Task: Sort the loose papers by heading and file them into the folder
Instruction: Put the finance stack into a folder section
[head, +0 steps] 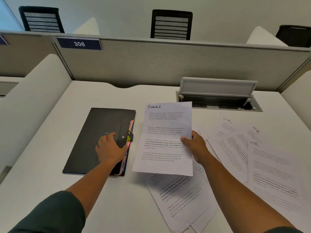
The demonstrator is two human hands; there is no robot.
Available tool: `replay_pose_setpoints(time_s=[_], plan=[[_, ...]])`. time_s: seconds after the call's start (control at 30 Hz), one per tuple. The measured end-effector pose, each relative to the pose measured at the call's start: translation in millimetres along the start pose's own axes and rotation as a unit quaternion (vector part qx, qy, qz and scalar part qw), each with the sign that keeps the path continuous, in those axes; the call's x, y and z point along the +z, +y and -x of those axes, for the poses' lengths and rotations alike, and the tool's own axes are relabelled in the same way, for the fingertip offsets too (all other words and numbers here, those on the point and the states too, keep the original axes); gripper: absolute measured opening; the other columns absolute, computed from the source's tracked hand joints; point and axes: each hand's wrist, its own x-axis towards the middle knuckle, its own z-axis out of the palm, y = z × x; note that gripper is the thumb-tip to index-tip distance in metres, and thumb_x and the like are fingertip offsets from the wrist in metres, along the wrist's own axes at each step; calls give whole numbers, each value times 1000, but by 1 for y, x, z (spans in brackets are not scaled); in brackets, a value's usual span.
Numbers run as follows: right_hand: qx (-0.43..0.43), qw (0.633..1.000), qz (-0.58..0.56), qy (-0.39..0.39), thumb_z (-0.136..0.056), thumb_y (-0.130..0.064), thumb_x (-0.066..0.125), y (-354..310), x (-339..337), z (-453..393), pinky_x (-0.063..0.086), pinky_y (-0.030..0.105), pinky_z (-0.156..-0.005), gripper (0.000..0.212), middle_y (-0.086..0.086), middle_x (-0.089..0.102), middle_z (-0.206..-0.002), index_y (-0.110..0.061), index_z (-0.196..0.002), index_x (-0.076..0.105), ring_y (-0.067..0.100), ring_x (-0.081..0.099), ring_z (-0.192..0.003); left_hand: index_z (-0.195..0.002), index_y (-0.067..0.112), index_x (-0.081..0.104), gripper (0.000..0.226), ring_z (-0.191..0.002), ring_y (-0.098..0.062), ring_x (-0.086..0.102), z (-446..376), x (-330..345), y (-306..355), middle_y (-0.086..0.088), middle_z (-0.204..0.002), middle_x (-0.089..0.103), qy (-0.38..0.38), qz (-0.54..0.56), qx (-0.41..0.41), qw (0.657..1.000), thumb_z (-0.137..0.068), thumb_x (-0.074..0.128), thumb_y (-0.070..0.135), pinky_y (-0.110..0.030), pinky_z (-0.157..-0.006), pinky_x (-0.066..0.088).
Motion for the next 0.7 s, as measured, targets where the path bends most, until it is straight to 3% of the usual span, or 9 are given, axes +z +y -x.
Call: replay_pose_setpoints(time_s=[0.13, 0.37, 0.53, 0.6, 0.7], plan=[[6, 1000, 3, 4, -92, -10, 63, 3, 7, -4, 54, 44, -93, 32, 6, 66, -118, -14, -122, 57, 27, 65, -104, -146, 20, 31, 89, -144, -32, 29, -3, 8, -5, -13, -150, 37, -30, -54, 8, 998, -76, 68, 62, -60, -114, 23], [7, 1000, 14, -3, -92, -10, 63, 6, 15, -4, 53, 45, -94, 38, 7, 65, -121, -12, -128, 55, 27, 64, -106, -150, 20, 23, 86, -145, -35, 26, 0, 11, -6, -15, -154, 30, -89, -32, -5, 996, -84, 65, 54, -65, -113, 24], [6, 999, 32, -8, -93, -12, 61, 8, 18, 0, 54, 40, -92, 36, 5, 64, -120, -13, -128, 54, 26, 63, -106, -150, 19, 21, 83, -140, -36, 36, 3, 8, -7, -14, -153, 31, -109, -38, 12, 993, -86, 65, 48, -62, -111, 32], [5, 999, 35, -8, -94, -12, 61, 8, 19, 0, 53, 40, -91, 36, 4, 63, -120, -14, -129, 53, 26, 63, -106, -147, 19, 23, 77, -130, -35, 48, 5, 5, -6, -14, -149, 36, -100, -31, 32, 994, -87, 65, 43, -55, -102, 45], [8, 999, 31, -10, -94, -11, 61, 8, 20, 0, 53, 41, -93, 37, 3, 63, -120, -14, -130, 53, 26, 63, -107, -136, 18, 29, 55, -91, -26, 64, 6, 0, 0, -11, -136, 47, -88, -31, 55, 994, -91, 59, 30, -37, -71, 56]])
